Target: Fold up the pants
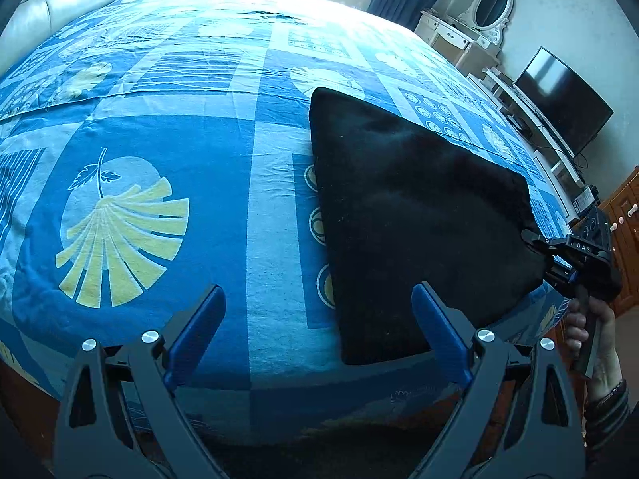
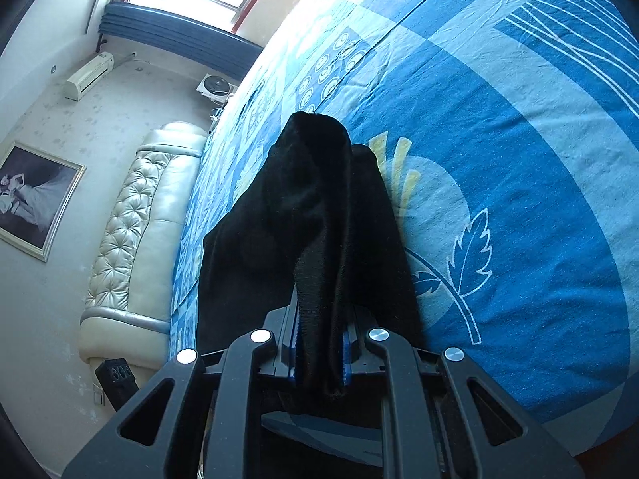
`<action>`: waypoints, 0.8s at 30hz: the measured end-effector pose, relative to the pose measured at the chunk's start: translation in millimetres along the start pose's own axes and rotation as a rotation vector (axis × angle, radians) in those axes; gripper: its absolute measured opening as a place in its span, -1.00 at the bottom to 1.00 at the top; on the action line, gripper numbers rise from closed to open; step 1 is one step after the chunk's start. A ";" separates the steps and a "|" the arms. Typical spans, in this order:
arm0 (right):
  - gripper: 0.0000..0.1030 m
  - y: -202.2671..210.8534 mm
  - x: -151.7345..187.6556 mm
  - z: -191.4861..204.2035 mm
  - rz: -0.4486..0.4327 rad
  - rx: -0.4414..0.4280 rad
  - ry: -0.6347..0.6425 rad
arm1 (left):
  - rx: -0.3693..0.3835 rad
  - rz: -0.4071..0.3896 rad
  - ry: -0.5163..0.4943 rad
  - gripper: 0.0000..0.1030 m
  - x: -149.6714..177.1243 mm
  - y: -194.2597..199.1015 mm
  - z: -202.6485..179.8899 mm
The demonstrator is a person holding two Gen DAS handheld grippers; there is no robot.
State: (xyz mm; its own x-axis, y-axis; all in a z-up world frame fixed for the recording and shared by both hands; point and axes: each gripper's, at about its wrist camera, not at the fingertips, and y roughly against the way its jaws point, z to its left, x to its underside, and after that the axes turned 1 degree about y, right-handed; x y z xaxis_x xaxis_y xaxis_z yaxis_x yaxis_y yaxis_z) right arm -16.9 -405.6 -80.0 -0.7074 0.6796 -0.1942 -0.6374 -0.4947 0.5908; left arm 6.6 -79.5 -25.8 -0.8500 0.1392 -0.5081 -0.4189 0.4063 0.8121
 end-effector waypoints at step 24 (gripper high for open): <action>0.44 5.7 12.1 -25.3 0.077 -0.164 -0.083 | 0.410 0.188 0.227 0.82 -11.7 -55.2 24.0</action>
State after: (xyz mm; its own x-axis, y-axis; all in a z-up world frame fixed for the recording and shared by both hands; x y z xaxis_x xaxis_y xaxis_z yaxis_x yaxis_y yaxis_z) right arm -36.8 -413.9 -98.8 -0.7329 0.6751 -0.0843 -0.6283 -0.6241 0.4646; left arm 47.3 -81.9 -71.6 -0.9659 0.0624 -0.2511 -0.1305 0.7204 0.6811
